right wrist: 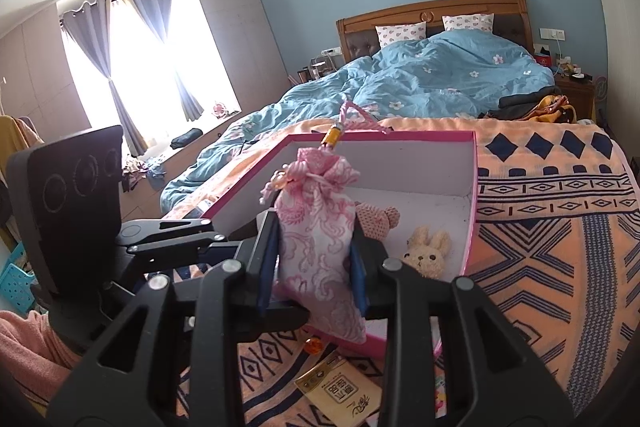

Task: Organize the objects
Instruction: 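Carry the held pouch over the pink box with both grippers, then lower the pouch into the pink box and open both grippers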

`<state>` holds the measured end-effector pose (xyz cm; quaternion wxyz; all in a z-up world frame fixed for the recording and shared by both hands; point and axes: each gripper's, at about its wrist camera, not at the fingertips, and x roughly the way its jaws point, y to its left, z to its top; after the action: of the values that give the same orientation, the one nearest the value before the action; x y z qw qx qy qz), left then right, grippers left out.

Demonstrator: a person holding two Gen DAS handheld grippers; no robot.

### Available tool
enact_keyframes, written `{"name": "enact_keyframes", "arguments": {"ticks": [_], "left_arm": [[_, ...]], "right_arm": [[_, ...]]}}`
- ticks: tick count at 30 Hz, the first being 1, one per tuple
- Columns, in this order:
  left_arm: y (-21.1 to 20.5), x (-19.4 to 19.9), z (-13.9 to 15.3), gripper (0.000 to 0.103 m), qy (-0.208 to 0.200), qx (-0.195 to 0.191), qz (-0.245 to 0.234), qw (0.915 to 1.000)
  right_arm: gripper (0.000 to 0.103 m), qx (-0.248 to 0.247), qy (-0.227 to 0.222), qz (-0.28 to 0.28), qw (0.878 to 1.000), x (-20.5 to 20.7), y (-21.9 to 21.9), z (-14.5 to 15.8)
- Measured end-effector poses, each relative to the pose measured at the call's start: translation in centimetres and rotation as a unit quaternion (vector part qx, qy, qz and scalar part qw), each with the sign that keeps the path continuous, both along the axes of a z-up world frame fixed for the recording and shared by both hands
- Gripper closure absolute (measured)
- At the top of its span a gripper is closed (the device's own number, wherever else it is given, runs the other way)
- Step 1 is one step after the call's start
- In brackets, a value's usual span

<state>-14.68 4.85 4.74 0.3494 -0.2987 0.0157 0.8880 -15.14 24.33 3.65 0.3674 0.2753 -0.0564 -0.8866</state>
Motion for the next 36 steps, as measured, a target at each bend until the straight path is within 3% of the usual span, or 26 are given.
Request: {"name": "enact_keyframes", "arguments": {"ticks": [17, 36], "left_arm": [[0.0, -2.7, -0.4, 0.058, -0.022, 0.001, 0.014, 0.9997], [0.1, -4.5, 0.4, 0.058, -0.019, -0.002, 0.026, 0.9995]], "right_arm": [[0.068, 0.010, -0.014, -0.008, 1.000, -3.1, -0.4, -0.5], [0.068, 0.010, -0.010, -0.015, 1.000, -5.2, -0.7, 0.4]]}}
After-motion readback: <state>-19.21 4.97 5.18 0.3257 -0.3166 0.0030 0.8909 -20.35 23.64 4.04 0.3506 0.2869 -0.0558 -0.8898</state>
